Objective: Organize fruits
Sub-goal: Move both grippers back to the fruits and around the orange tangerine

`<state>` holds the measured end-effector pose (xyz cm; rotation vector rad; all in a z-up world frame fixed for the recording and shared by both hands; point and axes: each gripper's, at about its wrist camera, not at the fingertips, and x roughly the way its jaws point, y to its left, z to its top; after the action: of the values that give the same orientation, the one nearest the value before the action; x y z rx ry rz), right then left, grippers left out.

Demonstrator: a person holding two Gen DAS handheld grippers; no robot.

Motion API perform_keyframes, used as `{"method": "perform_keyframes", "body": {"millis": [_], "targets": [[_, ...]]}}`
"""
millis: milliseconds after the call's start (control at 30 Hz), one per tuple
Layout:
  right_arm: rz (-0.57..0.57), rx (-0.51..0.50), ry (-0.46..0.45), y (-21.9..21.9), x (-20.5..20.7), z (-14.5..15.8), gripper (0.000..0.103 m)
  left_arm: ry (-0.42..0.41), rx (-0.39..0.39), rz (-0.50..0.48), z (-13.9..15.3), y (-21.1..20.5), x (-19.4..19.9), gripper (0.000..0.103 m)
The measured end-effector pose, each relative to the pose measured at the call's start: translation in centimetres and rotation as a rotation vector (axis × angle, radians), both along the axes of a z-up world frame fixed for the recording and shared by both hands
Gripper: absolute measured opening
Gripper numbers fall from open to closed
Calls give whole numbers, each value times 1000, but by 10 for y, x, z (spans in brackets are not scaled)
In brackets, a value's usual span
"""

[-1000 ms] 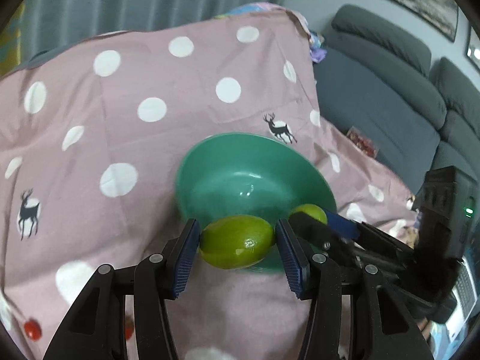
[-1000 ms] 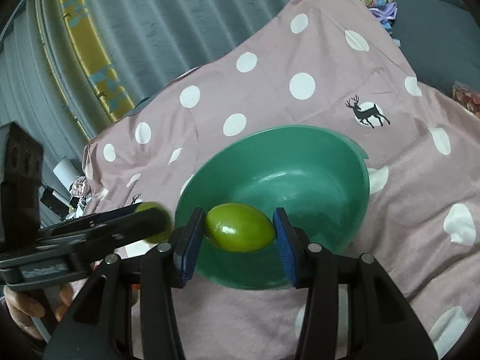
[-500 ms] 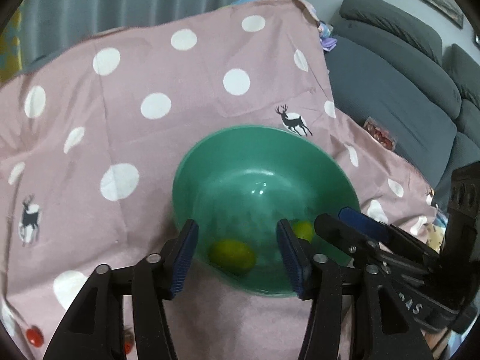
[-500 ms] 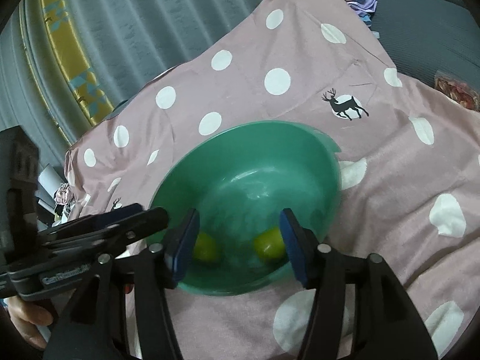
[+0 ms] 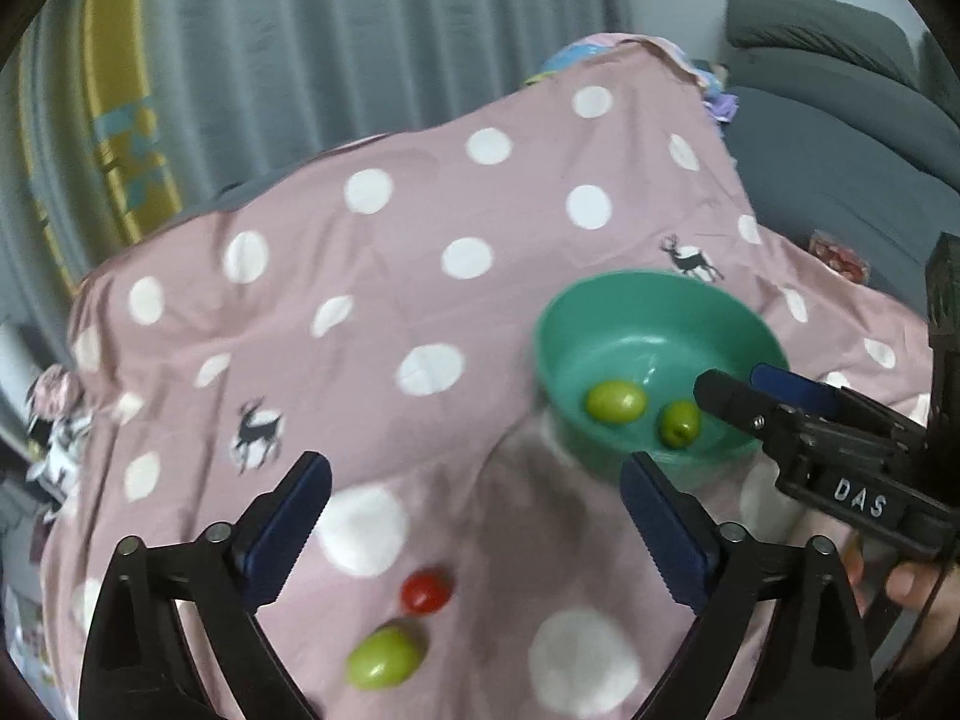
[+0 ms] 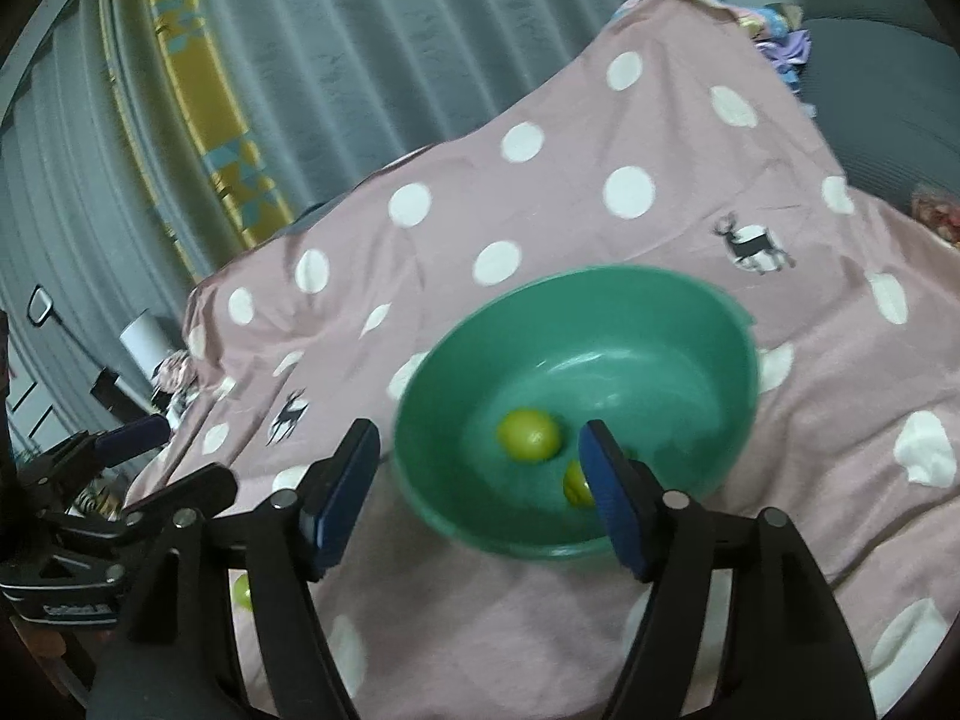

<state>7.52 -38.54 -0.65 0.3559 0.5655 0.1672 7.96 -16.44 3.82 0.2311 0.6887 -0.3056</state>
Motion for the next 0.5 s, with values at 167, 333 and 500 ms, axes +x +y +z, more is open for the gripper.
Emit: {"method": "perform_keyframes", "body": {"millis": [167, 333, 500], "targets": [[133, 46, 11, 25, -3, 0, 71, 49, -39, 65, -8, 52, -16, 97], [295, 93, 34, 55, -8, -1, 73, 96, -88, 134, -13, 112, -36, 97], [394, 107, 76, 80, -9, -7, 73, 141, -84, 226, -26, 161, -63, 97]]}}
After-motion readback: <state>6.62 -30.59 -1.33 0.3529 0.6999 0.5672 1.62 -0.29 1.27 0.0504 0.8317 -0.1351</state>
